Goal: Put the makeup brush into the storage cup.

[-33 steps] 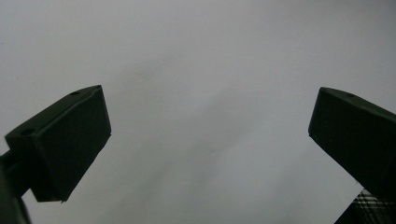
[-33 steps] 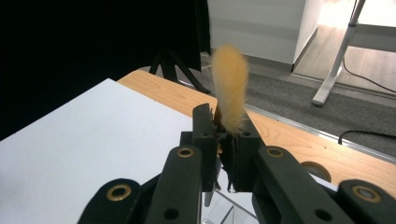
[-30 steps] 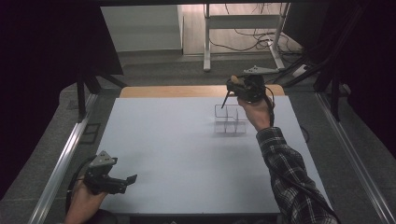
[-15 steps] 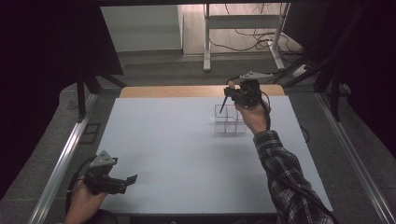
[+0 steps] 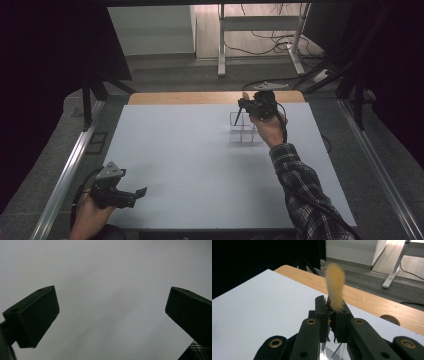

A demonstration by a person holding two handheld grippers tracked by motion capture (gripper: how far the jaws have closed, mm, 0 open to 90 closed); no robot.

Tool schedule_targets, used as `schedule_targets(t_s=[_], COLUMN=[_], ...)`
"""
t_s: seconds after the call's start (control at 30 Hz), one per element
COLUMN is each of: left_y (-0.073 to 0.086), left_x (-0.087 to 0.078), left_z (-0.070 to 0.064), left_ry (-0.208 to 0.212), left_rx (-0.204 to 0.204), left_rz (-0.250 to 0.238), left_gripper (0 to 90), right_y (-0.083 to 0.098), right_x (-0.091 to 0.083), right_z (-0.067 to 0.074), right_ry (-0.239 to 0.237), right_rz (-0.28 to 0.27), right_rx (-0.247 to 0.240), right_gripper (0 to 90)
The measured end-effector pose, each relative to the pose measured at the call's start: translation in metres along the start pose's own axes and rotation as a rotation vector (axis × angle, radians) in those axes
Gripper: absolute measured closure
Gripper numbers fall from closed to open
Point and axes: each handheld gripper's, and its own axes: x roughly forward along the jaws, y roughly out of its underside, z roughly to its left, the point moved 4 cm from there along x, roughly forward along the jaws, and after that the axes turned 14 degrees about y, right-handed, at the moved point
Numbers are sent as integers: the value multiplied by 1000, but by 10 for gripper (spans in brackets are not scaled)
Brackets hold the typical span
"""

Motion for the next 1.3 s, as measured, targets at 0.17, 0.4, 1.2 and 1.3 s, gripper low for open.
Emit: schedule_targets(t_s=[0.17, 0.4, 1.2, 1.3], left_y=[0, 0, 1, 1], left_x=[0, 0, 1, 1], left_z=[0, 0, -1, -1], left_ry=[1, 2, 5, 5], left_rx=[0, 0, 2, 2], left_rz=[2, 2, 15, 15], left_gripper=[0, 0, 0, 0], right_y=[6, 15, 33, 32], right_x=[2, 7, 22, 24], right_z=[1, 3, 6, 4], right_ry=[-2, -4, 18, 18], right_rz=[9, 22, 59, 65], right_rx=[0, -1, -47, -45], right_gripper=[840, 840, 341, 153])
